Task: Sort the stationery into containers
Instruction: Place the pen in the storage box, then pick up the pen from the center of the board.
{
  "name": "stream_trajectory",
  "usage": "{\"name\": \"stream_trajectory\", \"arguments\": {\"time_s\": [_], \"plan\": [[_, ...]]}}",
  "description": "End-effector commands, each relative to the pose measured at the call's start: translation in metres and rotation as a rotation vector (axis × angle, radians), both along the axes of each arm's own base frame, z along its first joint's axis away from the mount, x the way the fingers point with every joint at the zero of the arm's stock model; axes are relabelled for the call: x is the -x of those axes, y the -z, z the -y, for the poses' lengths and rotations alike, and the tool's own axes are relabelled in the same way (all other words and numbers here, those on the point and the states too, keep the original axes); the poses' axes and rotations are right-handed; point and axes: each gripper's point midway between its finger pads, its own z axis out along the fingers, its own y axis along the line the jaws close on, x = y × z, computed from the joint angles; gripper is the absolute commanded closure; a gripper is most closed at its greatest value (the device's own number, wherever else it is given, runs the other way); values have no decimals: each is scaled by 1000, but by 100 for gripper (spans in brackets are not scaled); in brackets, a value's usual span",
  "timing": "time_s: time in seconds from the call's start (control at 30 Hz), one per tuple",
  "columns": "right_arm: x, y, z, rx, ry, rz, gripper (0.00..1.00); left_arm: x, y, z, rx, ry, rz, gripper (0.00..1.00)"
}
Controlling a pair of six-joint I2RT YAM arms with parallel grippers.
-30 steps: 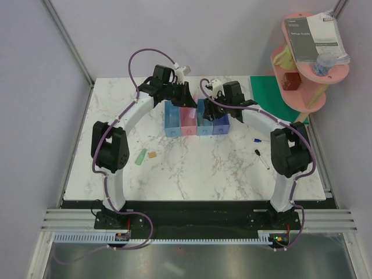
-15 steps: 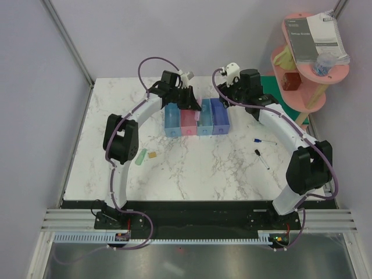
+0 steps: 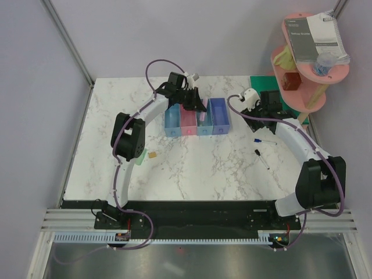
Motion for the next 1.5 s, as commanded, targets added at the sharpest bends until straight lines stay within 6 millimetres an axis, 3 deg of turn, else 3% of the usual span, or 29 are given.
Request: {"name": "stream_trajectory", "arguments": {"time_s": [0.0,0.17,0.43,0.67,0.8,0.97,1.03,1.07,1.1,1.17,1.2,1.27,1.47], "plan": [[25,8,21,88,-43,-33,33,-5,-12,10,34,1,24,91],[42,36,31,131,-79,-98,33,-1,-12,9,26,8,29,70],[34,73,49,146,-82,-170,34,9,-31,2,15,21,64,51],[24,97,52,136,-113,-213,34,20,-42,-5,0,37,74,50],[21,106,47,119,-150,-232,34,22,-65,-13,11,34,106,50],[17,117,43,108,-177,-257,35,28,-98,-32,6,23,151,50],[15,121,42,107,-196,-263,36,32,-97,-40,-14,22,156,50],[15,126,41,104,-202,-274,37,37,-107,-47,-16,16,168,50],[15,128,40,102,-205,-280,38,42,-101,-53,-35,23,162,50],[13,135,40,101,-211,-297,42,49,-111,-65,-49,21,190,50],[12,137,39,101,-217,-299,44,54,-104,-74,-78,23,180,50],[13,142,39,100,-230,-315,57,57,-106,-88,-98,9,183,50],[20,155,38,76,-240,-364,80,69,-119,-133,-147,-47,198,50]]}}
